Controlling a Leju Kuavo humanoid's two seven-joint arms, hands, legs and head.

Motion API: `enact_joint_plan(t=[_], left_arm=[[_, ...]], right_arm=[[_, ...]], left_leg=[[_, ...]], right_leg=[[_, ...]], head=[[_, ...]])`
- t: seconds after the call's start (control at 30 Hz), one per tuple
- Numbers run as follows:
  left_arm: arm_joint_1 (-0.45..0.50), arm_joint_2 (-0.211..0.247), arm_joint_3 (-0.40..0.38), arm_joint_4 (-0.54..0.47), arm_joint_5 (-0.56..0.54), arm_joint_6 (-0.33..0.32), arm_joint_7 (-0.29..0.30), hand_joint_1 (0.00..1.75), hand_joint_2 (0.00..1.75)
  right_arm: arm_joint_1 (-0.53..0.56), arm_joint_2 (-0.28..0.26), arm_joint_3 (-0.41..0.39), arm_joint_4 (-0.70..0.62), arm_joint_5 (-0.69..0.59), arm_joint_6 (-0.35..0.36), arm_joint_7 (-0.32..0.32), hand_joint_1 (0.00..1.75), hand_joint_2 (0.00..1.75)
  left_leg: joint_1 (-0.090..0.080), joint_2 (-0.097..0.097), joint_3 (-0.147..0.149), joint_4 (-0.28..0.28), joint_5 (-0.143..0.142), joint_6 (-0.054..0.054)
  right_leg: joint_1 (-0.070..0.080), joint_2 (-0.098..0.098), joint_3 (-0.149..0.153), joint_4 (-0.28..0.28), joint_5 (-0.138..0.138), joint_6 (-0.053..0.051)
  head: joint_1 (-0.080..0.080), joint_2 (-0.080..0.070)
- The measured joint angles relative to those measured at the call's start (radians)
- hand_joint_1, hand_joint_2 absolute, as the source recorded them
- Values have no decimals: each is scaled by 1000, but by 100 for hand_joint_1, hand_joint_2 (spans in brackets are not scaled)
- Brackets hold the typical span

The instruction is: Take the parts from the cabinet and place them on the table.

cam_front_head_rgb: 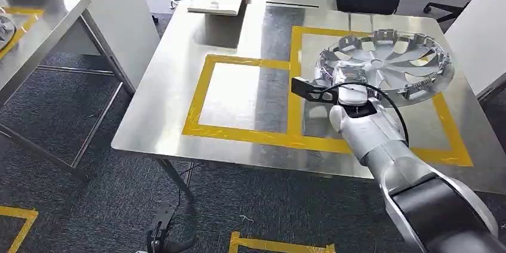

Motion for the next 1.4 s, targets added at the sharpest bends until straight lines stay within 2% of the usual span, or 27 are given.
enact_joint_plan(t=[0.57,0.6,1.2,1.3,1.33,1.4], left_arm=[[-2,9,-24,0,19,8,0,0,175],[-2,10,-24,0,20,7,0,0,0],[-1,11,-30,0,39,8,0,0,0],[-1,12,-33,0,48,17,0,0,0],[0,12,-34,0,52,24,-3,0,0],[3,13,-34,0,61,33,-13,0,0]], right_arm=[[-6,8,-16,0,2,9,-6,0,175],[-6,8,-18,0,2,9,-9,0,175],[-6,20,-33,-1,-7,-5,-19,0,175],[5,26,-68,-21,-103,-91,-81,0,175],[15,32,-101,-49,-177,-154,-139,0,175],[38,40,-148,-104,-279,-234,-228,0,175]], left_leg=[[0,0,0,0,0,0],[0,0,0,0,0,0],[0,0,1,0,0,0],[0,0,1,0,0,0],[0,1,1,0,0,0],[0,0,1,0,0,0]], right_leg=[[0,0,1,0,0,0],[0,0,1,0,0,0],[0,0,1,0,0,0],[0,0,1,0,0,0],[0,0,1,0,0,0],[0,0,1,0,0,0]], head=[[0,0],[0,0],[0,0],[0,0],[0,0],[0,0]])
